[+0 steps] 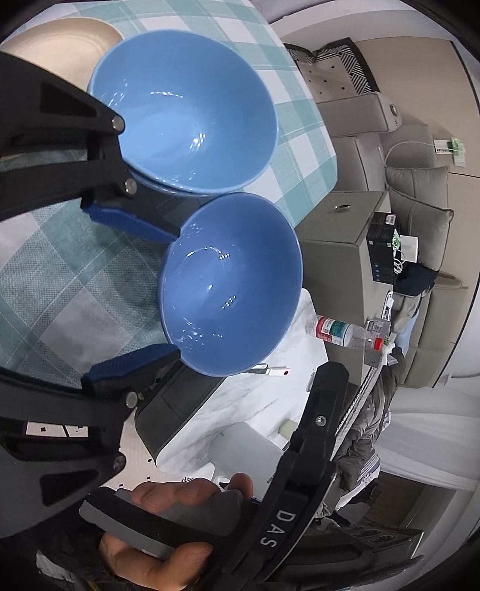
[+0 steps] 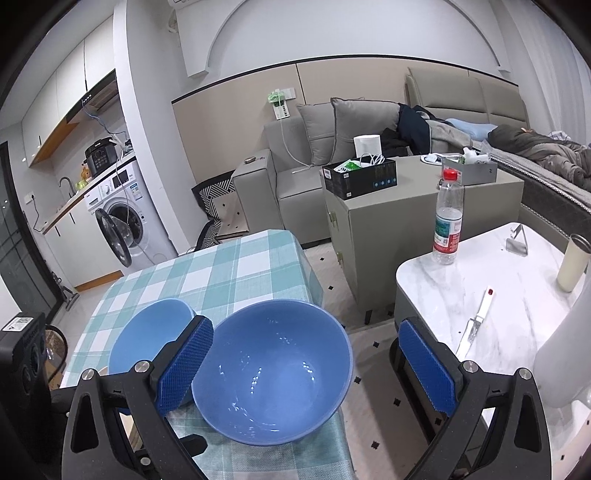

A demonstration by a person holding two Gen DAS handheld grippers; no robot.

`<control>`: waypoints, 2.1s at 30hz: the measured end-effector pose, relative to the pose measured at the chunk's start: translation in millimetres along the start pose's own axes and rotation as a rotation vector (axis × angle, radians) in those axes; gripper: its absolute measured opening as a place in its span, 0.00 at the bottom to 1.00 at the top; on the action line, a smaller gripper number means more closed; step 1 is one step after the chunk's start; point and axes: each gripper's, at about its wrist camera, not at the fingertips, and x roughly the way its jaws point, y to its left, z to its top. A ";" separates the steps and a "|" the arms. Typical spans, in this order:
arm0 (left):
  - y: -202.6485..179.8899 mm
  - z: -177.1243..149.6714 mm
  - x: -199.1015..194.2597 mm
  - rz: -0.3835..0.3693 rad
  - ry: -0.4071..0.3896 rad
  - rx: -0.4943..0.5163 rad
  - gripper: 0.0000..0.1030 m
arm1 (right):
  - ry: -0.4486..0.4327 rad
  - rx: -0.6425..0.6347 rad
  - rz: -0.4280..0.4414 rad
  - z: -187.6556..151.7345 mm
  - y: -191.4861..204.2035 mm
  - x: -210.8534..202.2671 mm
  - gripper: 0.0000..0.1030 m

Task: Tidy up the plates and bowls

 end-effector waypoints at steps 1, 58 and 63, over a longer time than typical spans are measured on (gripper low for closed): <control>0.4 -0.4 1.1 -0.003 0.004 -0.013 0.55 | 0.006 0.003 0.004 -0.6 -1.4 2.6 0.99; 11.8 10.1 38.0 0.099 0.006 -0.124 0.54 | 0.205 0.004 -0.042 -36.2 -36.6 88.8 0.20; 11.0 11.6 40.5 0.097 0.014 -0.129 0.54 | 0.208 0.013 -0.056 -37.5 -41.3 88.2 0.20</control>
